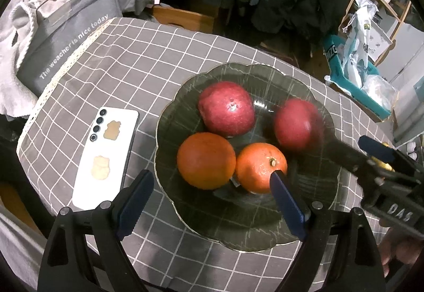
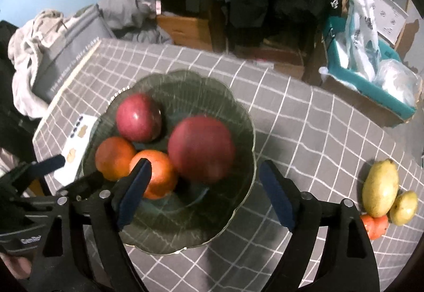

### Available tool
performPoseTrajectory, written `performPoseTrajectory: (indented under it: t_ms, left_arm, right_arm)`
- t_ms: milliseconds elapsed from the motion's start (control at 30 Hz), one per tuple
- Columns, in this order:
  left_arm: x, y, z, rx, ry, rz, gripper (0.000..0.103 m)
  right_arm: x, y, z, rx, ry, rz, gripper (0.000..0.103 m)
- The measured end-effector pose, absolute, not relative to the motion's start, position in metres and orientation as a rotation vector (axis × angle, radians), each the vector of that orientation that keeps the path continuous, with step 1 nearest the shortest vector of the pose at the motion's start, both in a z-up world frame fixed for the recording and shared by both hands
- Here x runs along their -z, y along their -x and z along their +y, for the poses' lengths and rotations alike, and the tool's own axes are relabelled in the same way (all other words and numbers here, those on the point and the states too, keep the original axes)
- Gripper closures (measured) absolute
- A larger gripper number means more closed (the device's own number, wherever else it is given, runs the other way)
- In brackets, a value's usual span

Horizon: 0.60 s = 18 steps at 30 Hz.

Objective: Organize fruits
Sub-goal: 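Open both tools to release the orange and apple into the bowl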

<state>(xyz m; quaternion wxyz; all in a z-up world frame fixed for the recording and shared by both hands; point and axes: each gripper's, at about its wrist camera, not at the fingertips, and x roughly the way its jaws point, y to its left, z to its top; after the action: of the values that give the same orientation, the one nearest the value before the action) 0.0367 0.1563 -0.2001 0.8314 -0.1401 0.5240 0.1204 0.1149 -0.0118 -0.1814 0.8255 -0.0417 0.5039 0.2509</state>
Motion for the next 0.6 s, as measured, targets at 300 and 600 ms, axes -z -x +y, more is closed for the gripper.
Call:
performPoseTrajectory:
  t_ms: [300,600]
  left_arm:
    - [0.184,-0.035,0.151,-0.243,0.281,1.076,0.013]
    - [0.16,-0.034,0.139,-0.214,0.262,1.022,0.013]
  right_arm:
    - [0.171,-0.115,-0.029,-0.457,0.092,1.052,0.017]
    - [0.141,-0.106,-0.058,-0.366,0.116,0.986,0.017]
